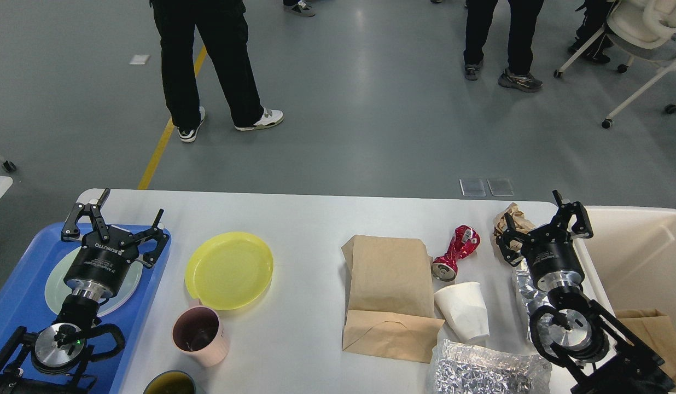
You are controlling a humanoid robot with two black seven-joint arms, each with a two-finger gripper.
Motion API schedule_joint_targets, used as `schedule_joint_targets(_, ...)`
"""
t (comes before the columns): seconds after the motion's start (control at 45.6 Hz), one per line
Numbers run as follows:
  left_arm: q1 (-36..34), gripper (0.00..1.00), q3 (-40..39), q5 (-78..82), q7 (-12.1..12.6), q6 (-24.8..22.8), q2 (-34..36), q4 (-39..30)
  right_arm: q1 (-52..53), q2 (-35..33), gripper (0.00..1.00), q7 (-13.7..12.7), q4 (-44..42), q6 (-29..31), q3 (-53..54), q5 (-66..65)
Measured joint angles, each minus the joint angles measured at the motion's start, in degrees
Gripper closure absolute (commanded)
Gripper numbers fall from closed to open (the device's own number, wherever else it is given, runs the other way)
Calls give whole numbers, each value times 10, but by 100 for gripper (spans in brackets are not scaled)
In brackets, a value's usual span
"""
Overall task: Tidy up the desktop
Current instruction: 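Raise the left gripper and move it over the pink cup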
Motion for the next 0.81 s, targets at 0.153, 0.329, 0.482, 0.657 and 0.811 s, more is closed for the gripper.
schedule_joint_targets(0.153,2,3,1,0,0,-2,6,0,0,0,0,0,0,0,0,0)
schedule_joint_targets(0.329,3,3,23,-4,-1,1,19,0,0,0,0,0,0,0,0,0)
schedule_joint_targets(0.482,-24,3,114,-8,0,1,117,0,0,0,0,0,0,0,0,0)
schedule_joint_targets(0.657,-162,3,372,-9,3,-9,269,0,0,0,0,0,0,0,0,0)
schedule_joint_targets(0.811,-364,3,669,-9,2,-85,359,0,0,0,0,0,0,0,0,0)
